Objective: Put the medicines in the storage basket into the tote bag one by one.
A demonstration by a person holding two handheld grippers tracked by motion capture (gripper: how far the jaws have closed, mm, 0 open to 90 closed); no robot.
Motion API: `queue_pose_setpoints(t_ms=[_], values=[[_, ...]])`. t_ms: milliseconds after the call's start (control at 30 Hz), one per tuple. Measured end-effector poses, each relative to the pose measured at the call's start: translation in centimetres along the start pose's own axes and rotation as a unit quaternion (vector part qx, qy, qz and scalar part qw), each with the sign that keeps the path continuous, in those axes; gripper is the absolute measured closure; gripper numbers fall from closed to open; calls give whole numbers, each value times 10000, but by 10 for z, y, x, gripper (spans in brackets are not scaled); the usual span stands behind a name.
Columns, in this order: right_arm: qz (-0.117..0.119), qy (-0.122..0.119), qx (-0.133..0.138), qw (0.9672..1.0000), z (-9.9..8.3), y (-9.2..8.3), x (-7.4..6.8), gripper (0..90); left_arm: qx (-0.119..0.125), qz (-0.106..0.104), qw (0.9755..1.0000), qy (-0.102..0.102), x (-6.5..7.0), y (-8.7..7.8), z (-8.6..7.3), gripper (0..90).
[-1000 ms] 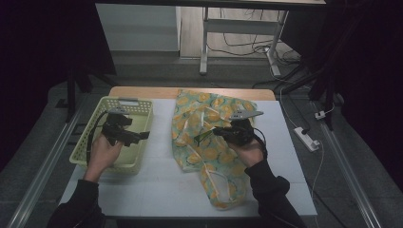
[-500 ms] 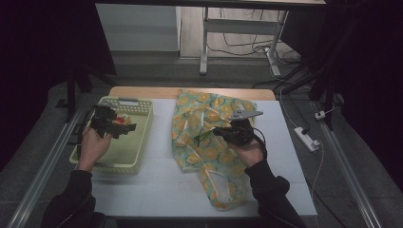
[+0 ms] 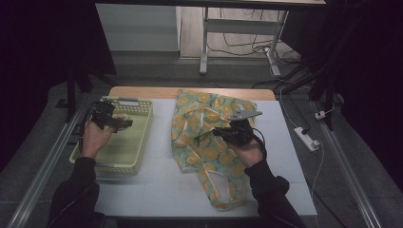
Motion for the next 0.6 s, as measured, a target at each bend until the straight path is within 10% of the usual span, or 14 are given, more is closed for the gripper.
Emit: queue_pose_setpoints(t_ms=[600], values=[[6, 0, -22, 10000, -1, 1, 0, 892, -669, 227, 9973, -188, -19, 36, 11, 10]])
Point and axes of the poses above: each handheld gripper's, and its own axes: y roughly forward along the jaws, z roughly out of its top, x roughly to its right, the point moved 3 cm from there along y, roughly forward along the jaws, and after that the axes turned 3 degrees about y, right-handed, at the moved point
